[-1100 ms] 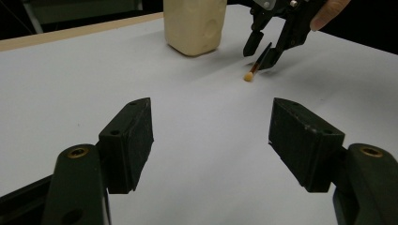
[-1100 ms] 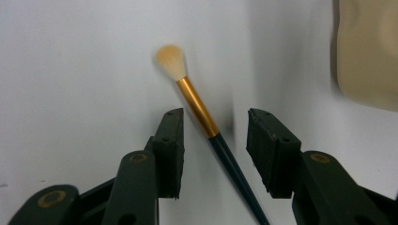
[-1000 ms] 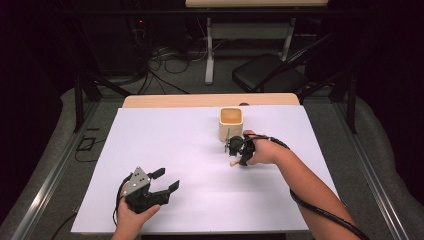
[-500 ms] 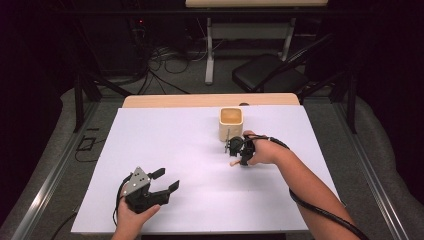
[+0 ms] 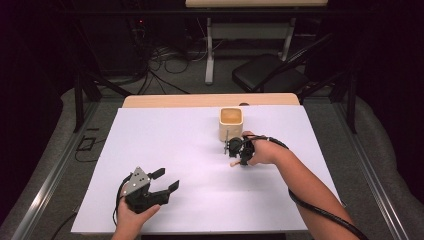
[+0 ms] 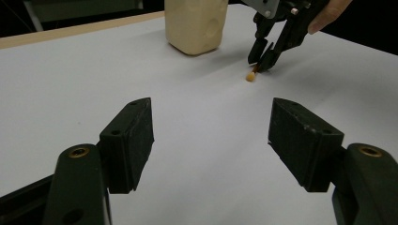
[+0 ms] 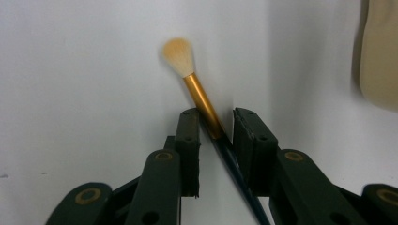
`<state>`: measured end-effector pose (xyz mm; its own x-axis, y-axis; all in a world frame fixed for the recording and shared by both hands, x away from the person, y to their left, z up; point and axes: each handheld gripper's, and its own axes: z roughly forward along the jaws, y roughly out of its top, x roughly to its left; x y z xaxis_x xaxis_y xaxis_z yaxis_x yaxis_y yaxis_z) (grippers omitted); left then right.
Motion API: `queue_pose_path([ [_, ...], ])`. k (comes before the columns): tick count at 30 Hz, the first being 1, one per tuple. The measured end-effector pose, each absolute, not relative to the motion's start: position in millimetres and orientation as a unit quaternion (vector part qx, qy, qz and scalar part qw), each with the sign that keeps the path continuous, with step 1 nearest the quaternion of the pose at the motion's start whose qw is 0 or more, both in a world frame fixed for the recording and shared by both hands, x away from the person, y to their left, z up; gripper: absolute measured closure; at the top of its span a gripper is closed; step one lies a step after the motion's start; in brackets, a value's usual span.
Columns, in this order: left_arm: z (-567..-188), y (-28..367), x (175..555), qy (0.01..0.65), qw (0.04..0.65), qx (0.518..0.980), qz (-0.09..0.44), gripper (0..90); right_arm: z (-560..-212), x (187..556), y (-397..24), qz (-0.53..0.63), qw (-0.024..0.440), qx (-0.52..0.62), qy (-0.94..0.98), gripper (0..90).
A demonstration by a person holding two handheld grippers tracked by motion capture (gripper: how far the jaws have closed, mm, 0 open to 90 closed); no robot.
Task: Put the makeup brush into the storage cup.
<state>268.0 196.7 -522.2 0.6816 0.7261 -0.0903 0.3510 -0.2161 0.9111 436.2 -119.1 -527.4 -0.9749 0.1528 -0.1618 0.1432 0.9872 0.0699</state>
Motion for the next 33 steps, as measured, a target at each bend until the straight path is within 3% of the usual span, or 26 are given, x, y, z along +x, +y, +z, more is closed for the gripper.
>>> queue_pose_path([
  [8,-522.2,196.8,268.1,0.356,0.515,0.758,0.182,31.3,-527.7,435.2,-119.1,0.03,0.069,0.078,0.994,83.2],
  [33,-522.4,196.9,268.3,0.359,0.515,0.757,0.18,31.4,-513.3,431.6,-120.1,0.006,0.073,0.089,0.993,83.9],
])
